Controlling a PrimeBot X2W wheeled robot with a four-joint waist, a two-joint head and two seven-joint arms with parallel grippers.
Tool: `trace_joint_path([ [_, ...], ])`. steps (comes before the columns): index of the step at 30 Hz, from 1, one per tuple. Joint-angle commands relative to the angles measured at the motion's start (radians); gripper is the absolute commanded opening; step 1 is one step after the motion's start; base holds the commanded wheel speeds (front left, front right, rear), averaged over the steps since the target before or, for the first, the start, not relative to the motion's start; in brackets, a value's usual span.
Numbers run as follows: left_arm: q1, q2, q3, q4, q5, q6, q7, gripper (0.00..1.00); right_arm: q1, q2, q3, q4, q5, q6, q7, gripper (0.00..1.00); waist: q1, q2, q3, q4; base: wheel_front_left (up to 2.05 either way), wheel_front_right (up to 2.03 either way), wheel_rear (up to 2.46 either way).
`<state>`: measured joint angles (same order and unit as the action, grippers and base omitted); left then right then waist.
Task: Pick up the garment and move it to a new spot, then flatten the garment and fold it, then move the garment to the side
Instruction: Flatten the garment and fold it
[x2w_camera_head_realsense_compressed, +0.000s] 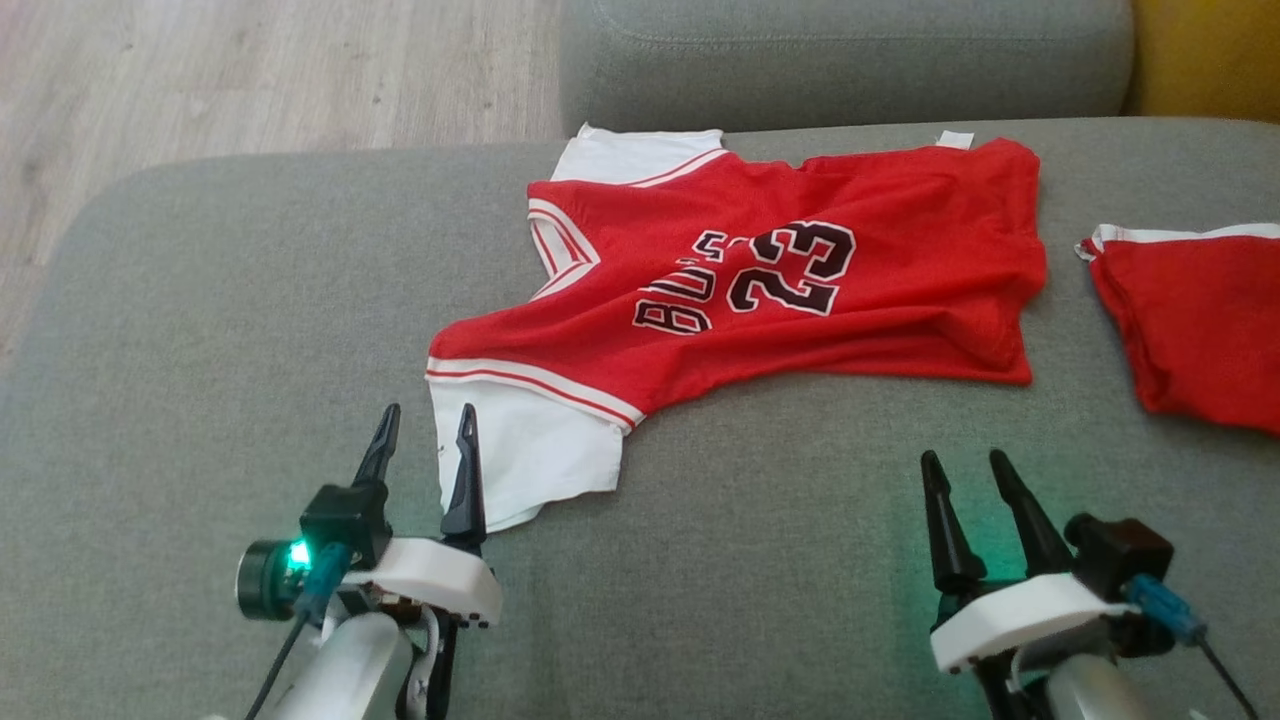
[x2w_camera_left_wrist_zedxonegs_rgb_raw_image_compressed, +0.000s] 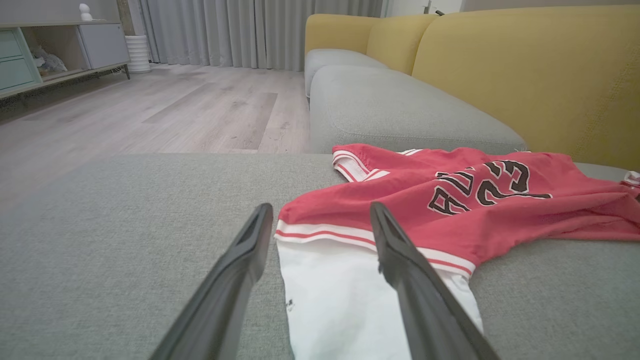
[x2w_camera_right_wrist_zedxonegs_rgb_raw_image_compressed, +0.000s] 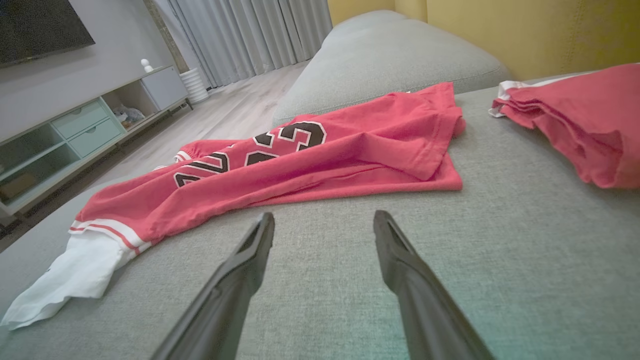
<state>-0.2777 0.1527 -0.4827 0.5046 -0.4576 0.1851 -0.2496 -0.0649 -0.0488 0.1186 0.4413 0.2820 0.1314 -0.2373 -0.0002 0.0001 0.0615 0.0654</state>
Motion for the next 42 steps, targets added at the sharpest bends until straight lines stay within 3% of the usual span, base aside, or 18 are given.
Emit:
trace_joint_path([
  [1, -0.028, 0.018, 0.035, -0.030, 0.008, 0.004, -0.012, 1.00, -0.039, -0.002, 0.016, -0.041, -0.001, -0.001, -0.003, 1.00, 0.0002, -0.0001, 0.006, 0.002, 0.00, 0.00, 0.00],
  [11, -0.060, 0.019, 0.029, -0.024, 0.011, -0.004, -0.012, 1.00, -0.148, -0.002, -0.134, -0.016, -0.093, -0.001, 0.029, 1.00, 0.0002, -0.0001, 0.072, 0.037, 0.00, 0.00, 0.00],
  [20, -0.088, 0.012, 0.017, -0.002, 0.010, -0.013, -0.010, 1.00, -0.326, -0.002, -0.306, 0.176, -0.105, -0.001, 0.163, 1.00, 0.0002, -0.0001, 0.113, 0.069, 0.00, 0.00, 0.00],
  [28, -0.101, 0.013, 0.016, 0.007, 0.009, -0.013, -0.011, 1.00, -0.426, -0.001, -0.350, 0.340, -0.112, -0.001, 0.174, 1.00, 0.0002, -0.0001, 0.129, 0.082, 0.00, 0.00, 0.00],
  [39, -0.107, 0.015, 0.014, 0.007, 0.009, -0.007, -0.011, 1.00, -0.487, -0.001, -0.309, 0.405, -0.116, -0.001, 0.086, 1.00, 0.0002, -0.0001, 0.141, 0.077, 0.00, 0.00, 0.00],
  [40, -0.107, 0.016, 0.014, 0.007, 0.008, -0.007, -0.011, 1.00, -0.489, -0.001, -0.305, 0.408, -0.112, -0.001, 0.082, 0.93, 0.0002, -0.0001, 0.141, 0.076, 0.00, 0.00, 0.00],
  [42, -0.107, 0.016, 0.014, 0.008, 0.007, -0.007, -0.011, 1.00, -0.492, -0.001, -0.298, 0.412, -0.117, -0.001, 0.070, 0.22, 0.0002, -0.0001, 0.140, 0.074, 0.00, 0.00, 0.00],
])
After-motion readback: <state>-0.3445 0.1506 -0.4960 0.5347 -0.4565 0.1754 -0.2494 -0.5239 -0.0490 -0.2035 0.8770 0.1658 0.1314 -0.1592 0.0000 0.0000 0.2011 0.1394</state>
